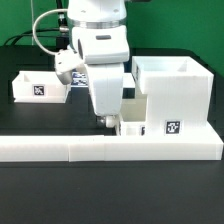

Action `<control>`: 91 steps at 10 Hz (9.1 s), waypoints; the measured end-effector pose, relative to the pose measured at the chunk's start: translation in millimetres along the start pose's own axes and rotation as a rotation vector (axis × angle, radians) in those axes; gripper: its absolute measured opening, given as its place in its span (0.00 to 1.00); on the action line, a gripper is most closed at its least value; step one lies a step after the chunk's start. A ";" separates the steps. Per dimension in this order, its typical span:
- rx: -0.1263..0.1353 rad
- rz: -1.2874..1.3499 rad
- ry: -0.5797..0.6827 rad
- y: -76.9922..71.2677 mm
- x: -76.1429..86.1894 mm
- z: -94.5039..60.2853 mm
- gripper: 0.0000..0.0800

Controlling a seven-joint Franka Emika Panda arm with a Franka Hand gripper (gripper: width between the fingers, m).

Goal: Assemble drawer

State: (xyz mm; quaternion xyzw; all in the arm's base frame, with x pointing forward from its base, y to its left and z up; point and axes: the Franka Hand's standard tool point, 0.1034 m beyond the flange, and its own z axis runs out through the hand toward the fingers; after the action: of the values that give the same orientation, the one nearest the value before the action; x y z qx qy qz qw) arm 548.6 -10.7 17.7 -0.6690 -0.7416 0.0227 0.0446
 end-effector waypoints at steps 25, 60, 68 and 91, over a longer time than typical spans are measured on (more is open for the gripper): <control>0.007 -0.073 -0.011 9.5 -48.4 -17.5 0.81; -0.162 1.780 0.172 -147.7 -61.4 9.5 0.81; -0.184 1.711 0.156 -161.7 -60.7 25.9 0.68; -0.170 1.421 0.182 -89.7 -27.2 -20.5 0.05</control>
Offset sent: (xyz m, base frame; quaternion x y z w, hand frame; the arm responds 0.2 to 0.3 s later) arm 0.0106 0.0210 0.0018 0.0004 0.0034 0.0253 0.9997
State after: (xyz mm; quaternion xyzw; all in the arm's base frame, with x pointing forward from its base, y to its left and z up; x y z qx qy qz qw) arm 464.5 -47.6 45.5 -0.9901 -0.1198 -0.0676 0.0285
